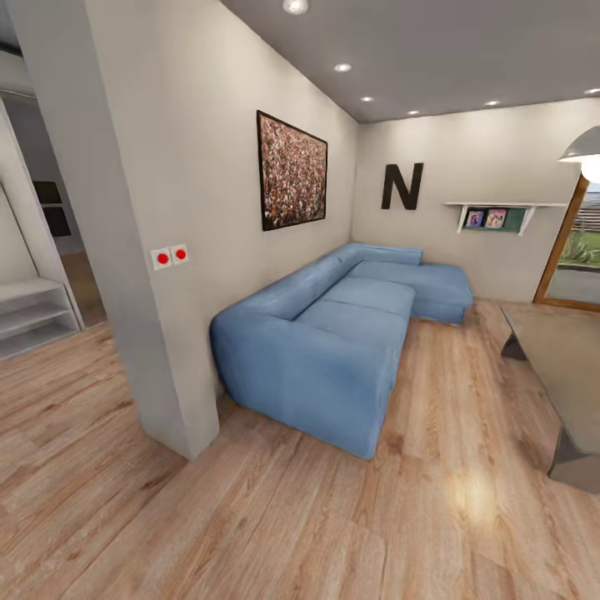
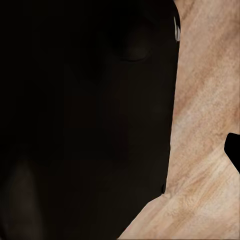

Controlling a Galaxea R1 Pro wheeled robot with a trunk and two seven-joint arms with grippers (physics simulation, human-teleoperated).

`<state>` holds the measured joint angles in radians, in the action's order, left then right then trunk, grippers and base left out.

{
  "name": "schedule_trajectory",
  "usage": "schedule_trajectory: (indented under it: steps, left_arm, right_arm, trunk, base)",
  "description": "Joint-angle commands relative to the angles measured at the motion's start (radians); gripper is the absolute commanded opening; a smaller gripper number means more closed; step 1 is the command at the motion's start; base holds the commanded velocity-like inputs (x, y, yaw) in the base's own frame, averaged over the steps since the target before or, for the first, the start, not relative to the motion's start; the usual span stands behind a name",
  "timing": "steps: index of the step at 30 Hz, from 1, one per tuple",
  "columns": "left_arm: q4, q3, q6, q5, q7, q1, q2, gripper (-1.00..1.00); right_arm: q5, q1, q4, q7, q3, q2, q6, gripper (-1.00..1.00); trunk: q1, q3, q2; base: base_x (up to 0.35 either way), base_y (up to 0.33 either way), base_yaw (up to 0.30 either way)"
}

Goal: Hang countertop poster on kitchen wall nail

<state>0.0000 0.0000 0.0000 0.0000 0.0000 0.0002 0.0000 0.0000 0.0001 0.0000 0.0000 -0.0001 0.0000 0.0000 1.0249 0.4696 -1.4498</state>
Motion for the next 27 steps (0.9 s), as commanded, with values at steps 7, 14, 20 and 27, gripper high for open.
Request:
schedule_trajectory:
  steps: [7,14,20,27]
  left_arm:
    - [-0.010,-0.003,-0.002,0.000,-0.010,-0.006,-0.008,1.00]
    - [-0.010,-0.003,-0.002,0.000,-0.010,-0.006,-0.008,1.00]
    - [-0.010,-0.003,-0.002,0.000,-0.010,-0.006,-0.008,1.00]
    - [-0.633,0.009,-0.019,-0.004,-0.006,0.074,0.035,1.00]
  right_arm:
    - [-0.002,-0.016,0.002,0.000,0.004,-0.001,-0.003,1.00]
    - [-0.002,-0.016,0.002,0.000,0.004,-0.001,-0.003,1.00]
    - [-0.002,-0.016,0.002,0.000,0.004,-0.001,-0.003,1.00]
    - [0.006,-0.193,-0.354,-0.001,0.002,-0.054,-0.077,1.00]
  trunk:
    - [0.000,0.000,0.000]
    - [0.000,0.000,0.000]
    - [0.000,0.000,0.000]
    - [0.000,0.000,0.000]
  base:
    - [0.000,0.000,0.000]
    - [0.000,0.000,0.000]
    - [0.000,0.000,0.000]
    - [0.000,0.000,0.000]
